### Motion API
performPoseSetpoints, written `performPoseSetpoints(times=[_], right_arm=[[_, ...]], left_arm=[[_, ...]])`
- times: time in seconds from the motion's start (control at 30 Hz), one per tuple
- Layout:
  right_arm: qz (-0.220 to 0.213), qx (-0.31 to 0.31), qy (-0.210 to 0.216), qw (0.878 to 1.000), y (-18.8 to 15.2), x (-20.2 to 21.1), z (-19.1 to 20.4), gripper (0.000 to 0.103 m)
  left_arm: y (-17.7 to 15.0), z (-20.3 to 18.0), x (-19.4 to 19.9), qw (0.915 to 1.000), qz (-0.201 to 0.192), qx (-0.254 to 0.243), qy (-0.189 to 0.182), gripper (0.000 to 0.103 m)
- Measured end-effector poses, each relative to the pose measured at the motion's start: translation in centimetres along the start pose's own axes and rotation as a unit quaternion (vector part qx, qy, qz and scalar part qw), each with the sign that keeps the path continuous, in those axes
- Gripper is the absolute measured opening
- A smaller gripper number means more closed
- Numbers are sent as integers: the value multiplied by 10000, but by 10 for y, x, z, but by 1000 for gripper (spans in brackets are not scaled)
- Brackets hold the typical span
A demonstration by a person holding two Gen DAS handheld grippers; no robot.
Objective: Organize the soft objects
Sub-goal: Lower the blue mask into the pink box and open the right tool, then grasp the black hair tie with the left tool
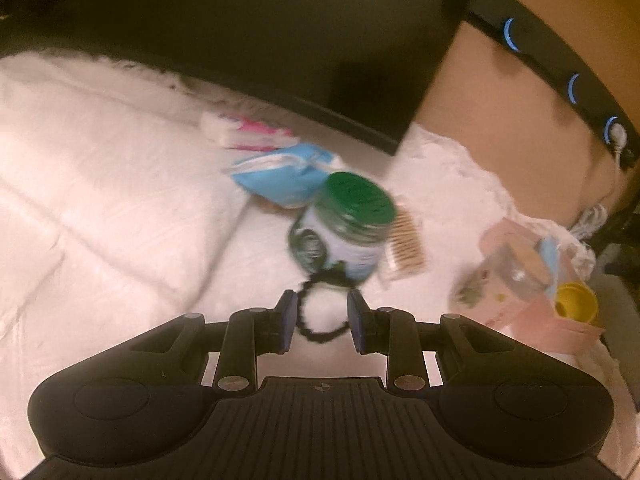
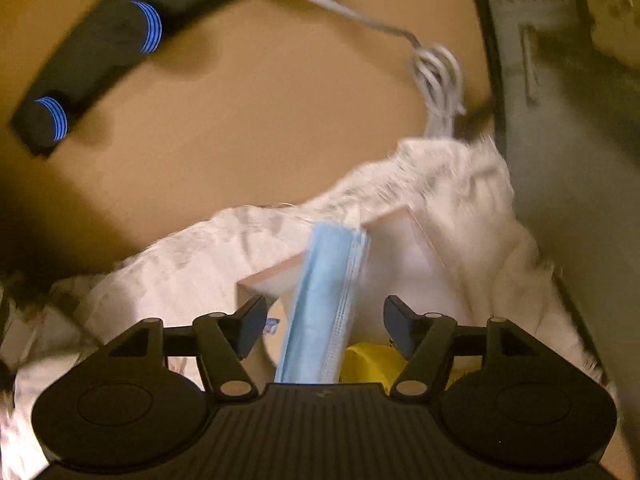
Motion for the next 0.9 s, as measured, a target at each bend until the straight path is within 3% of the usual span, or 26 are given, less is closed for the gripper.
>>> performPoseSetpoints(times=[0.17,0.3,0.43,0.57,0.73,0.83,0.9], right_arm=[[-193,499,65,9985,-23,4,18,66],[-314,1271,218,9911,-48,3,55,66],[-422,2111,430,9756,-77,6,100,66],[-228,2893,634,9549,-110,3,134,66],[-556,3687,785,9246,-141,15,163,76],[-534,3980,926,9111,-148,18,177,76],[-389,3991,1093,9095,-147,14,186,76]], left_arm=[[-3,6,-7,9999,87,-45,107,30],[-1,0,-6,9984,306,-474,-29,30],[9,2,-16,9972,169,-693,-221,30],[12,6,-47,9937,677,-869,-205,30],[11,9,-74,9911,921,-932,-255,30],[13,11,-77,9920,965,-738,-343,30],[12,17,-77,9946,894,-372,-377,27]])
Point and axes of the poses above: each gripper's, at about its wrist camera, not at the fingertips, and x roughly against the way its jaws point, z to its left, y to its top, the point moved 4 cm from there along -x, roughly the way its jaws point, and after that the axes turned 3 degrees about -y, right-handed, at the moved point
